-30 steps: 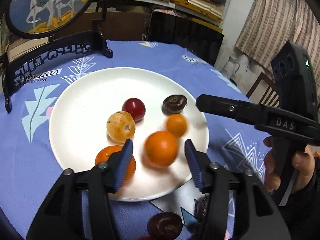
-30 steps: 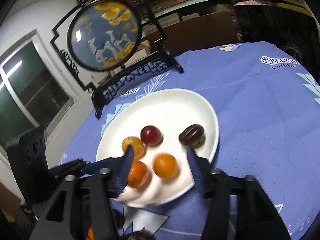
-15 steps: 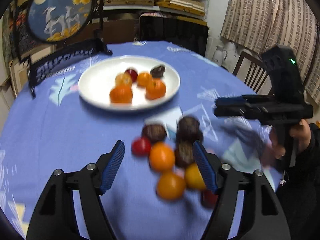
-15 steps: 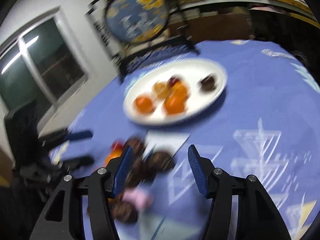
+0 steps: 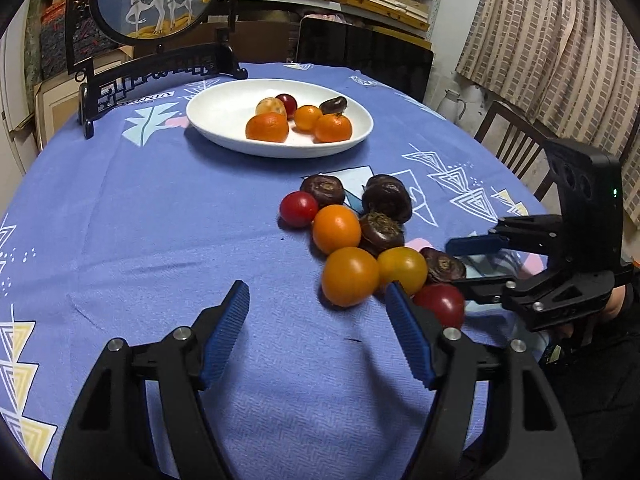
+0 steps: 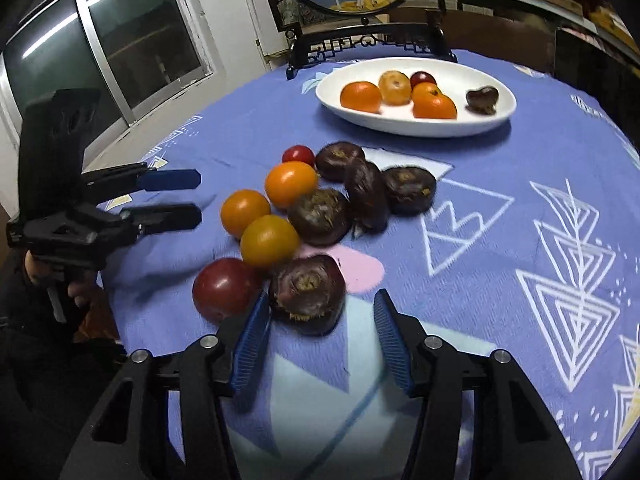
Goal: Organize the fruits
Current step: 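Grasp a dark brown fruit with the right tool while the left tool grasps an orange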
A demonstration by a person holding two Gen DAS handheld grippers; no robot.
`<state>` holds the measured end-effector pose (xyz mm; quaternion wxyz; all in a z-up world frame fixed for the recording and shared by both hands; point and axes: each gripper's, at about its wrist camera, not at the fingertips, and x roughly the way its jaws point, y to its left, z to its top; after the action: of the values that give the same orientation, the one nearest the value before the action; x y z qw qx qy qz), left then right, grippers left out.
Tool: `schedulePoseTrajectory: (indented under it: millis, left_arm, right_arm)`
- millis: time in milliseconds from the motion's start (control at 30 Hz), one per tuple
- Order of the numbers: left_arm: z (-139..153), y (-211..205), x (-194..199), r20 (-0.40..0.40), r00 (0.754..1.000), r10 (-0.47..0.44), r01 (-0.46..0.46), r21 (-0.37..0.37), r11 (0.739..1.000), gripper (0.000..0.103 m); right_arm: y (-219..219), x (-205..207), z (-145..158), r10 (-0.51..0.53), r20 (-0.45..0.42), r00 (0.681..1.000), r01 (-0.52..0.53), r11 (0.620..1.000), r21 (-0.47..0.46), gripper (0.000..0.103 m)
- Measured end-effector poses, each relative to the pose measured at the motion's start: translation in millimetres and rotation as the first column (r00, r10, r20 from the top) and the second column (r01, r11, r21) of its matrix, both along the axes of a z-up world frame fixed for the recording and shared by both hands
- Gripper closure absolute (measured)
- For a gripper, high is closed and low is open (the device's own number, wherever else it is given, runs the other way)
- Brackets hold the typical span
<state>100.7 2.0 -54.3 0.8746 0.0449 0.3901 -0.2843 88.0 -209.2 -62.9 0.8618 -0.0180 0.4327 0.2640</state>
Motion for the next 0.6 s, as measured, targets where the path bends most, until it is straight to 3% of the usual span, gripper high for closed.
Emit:
schedulePoseTrajectory:
  millis: [33,100,167,300,400,467,533,600]
  left_arm:
    - [-0.3,-1.2,0.6,-0.001,1.0,-0.001,0.001,0.001,1.0,0.034]
    - [-1.2,-3.1,0.1,-0.003,1.0,0.0,0.0,0.004,1.0,0.034]
    - [-1.5,-5.2,-0.6,-0.001,1.0,-0.001,0.001,0.011,1.0,0.034]
    - [-2.2,-10.7,1.2,-0.003,1.0,-0.008,0.008,0.023,1.0,0.034]
    - [-8.8,-17.5,9.3,-0.024,1.0,0.01,-0.008,0.054,0.998,0.035]
    - [-13.3,-24.1,14.7,-0.04,0.999,0.012,-0.009,0.068,0.998,0.042]
    - [-16.6,-32.4,17.5,-0.037,0.999,0.006,-0.003,0.086,0.996,0.042]
    - [-18.2,-38.3,20.2,-0.049,0.999,-0.014,0.018,0.073,0.997,0.059]
  right_arm:
    - [6.2,2.3,-1.3,0.013,0.001,1.0,-0.013,1.0,-0.011,0.048]
    - [17.3,4.6,-5.6,0.04,0.016,0.999,-0.04,0.998,-0.045,0.061]
    - [19.3,3.3,-4.7,0.041,0.038,0.998,-0.039,0.998,-0.052,0.062]
    - [-10.7,5.9,0.9,-0.043,0.036,0.998,0.04,0.997,0.068,0.062]
    - [-27.4,7.3,-3.0,-0.086,0.015,0.996,0.084,0.991,0.102,0.061]
    - [-32.2,6.5,-6.7,-0.093,-0.001,0.996,0.092,0.989,0.118,0.061]
    - [-32.4,5.2,-6.4,-0.087,0.005,0.996,0.086,0.988,0.128,0.061]
    - [-31.4,4.1,-6.7,-0.081,0.014,0.997,0.078,0.988,0.134,0.061]
